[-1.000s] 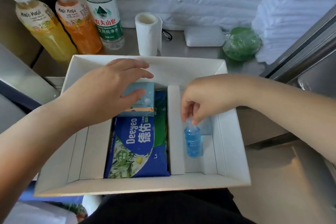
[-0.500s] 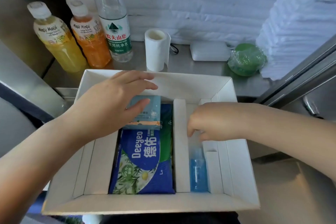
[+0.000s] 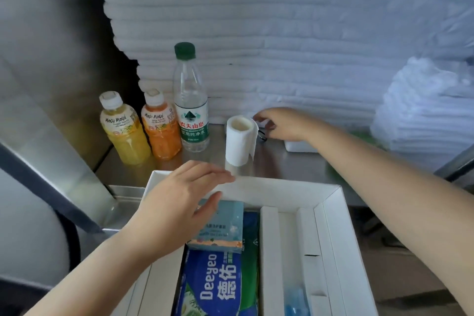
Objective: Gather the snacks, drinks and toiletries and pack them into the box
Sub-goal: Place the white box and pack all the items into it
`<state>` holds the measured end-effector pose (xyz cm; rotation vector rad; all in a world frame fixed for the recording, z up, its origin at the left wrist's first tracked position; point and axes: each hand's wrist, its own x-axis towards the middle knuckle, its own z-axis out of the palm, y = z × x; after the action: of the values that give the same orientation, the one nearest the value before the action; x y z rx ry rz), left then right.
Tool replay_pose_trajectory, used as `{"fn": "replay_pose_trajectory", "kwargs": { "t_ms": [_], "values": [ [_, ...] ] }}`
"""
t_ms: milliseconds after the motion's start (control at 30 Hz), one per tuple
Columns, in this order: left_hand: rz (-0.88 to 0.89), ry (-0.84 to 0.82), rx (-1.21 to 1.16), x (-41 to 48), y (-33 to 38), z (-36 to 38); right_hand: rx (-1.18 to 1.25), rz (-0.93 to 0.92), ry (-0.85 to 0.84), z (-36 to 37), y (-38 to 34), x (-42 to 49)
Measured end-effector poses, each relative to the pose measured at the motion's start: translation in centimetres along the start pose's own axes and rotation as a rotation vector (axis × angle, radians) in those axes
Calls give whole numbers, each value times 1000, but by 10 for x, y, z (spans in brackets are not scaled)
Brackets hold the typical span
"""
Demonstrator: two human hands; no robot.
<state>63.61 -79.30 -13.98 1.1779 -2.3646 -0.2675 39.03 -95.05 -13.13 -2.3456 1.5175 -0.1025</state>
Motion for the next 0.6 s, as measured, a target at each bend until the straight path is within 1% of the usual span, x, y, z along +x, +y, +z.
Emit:
{"fn": "replay_pose_trajectory", "kwargs": {
  "t_ms": [67,133,267,400,500,600],
  "values": [
    [-10,14,-23,1,0,-1,-53,-88,-2,11,5,12],
    [-7,16,-19,1,0,-1,-53,-130,11,19,11,19],
    [-11,7,2,3,0,-3,-126,-179,123,33,19,29],
    [-30,-6,-7,3,-1,-2,-73,-122,190,42,21,32],
    [-26,7,-6,3,-2,0,-93,-89,267,45,28,33],
    [-25,14,0,3,-2,1,-74,-76,265,44,30,29]
  ]
}}
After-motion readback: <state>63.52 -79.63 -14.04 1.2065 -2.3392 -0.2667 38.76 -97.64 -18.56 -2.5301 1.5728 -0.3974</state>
